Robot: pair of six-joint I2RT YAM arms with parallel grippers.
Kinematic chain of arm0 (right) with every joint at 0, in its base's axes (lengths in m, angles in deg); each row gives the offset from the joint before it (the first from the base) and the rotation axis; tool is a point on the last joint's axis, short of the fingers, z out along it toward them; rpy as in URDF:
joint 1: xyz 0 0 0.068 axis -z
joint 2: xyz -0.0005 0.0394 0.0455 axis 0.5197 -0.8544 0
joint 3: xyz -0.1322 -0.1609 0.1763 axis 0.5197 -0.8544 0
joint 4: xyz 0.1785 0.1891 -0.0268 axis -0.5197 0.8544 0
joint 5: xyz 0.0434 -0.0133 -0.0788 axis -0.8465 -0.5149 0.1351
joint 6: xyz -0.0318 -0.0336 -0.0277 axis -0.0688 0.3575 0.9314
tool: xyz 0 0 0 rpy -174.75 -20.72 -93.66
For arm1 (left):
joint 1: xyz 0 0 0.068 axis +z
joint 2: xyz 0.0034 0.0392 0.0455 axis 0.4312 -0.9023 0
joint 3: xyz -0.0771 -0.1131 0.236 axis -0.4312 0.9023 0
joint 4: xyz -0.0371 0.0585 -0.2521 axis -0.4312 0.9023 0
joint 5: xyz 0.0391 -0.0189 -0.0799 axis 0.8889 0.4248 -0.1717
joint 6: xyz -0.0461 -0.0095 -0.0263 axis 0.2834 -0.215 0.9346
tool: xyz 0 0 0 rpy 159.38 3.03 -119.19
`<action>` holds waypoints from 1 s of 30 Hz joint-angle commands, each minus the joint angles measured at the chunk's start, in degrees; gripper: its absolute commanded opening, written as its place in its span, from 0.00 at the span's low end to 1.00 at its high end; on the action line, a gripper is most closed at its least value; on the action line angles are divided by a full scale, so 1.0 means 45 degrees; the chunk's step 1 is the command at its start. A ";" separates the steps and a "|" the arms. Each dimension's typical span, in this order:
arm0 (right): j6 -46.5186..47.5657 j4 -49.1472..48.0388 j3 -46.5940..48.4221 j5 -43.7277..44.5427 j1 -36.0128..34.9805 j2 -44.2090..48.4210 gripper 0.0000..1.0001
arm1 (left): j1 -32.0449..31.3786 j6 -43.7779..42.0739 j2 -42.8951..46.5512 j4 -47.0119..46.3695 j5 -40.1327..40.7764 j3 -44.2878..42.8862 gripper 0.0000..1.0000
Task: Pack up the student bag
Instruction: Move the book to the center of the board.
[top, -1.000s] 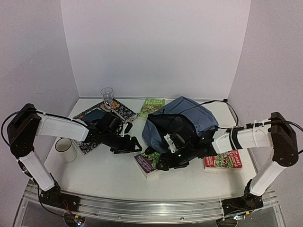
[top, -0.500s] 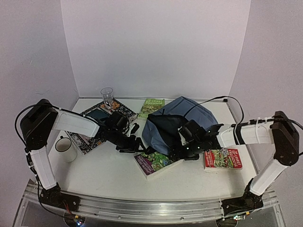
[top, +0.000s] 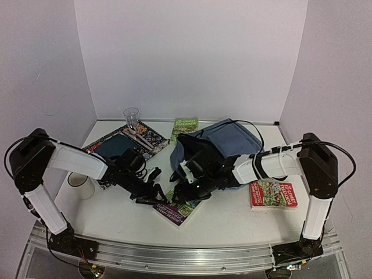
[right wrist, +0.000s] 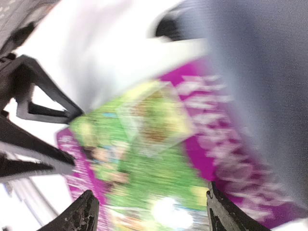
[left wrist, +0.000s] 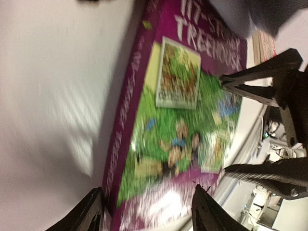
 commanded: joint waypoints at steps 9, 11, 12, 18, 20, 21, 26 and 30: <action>-0.1337 0.1515 -0.0059 0.1559 -0.0254 0.1816 0.85 | -0.0043 0.1685 0.4975 0.1809 0.1884 0.1394 0.67; -0.2273 0.1555 -0.0791 0.1936 -0.0203 0.2373 0.85 | -0.0019 0.1381 0.4206 0.1960 0.2465 0.0617 0.68; -0.2741 0.1774 -0.1166 0.1956 -0.0162 0.2548 0.85 | -0.0003 0.1231 0.3655 0.1973 0.2541 0.0117 0.68; -0.4143 0.1798 -0.1866 0.2093 -0.0051 0.2423 0.84 | 0.0001 0.0035 0.0982 0.1980 0.2323 -0.2207 0.68; -0.4388 0.1543 -0.1818 0.2064 -0.0064 0.2138 0.83 | 0.0001 -0.0258 0.0325 0.1984 0.2165 -0.2644 0.68; -0.4519 0.1280 -0.1796 0.2068 -0.0050 0.1966 0.83 | -0.0003 -0.0391 -0.0023 0.1981 0.2004 -0.2815 0.68; -0.5066 0.0105 -0.1823 0.1368 -0.0023 0.1096 0.81 | -0.0003 -0.0594 -0.1121 0.1958 0.1256 -0.3325 0.64; -0.5136 -0.0687 -0.1784 0.0711 -0.0021 0.0543 0.78 | -0.0011 -0.0653 -0.1325 0.1947 0.0865 -0.3241 0.62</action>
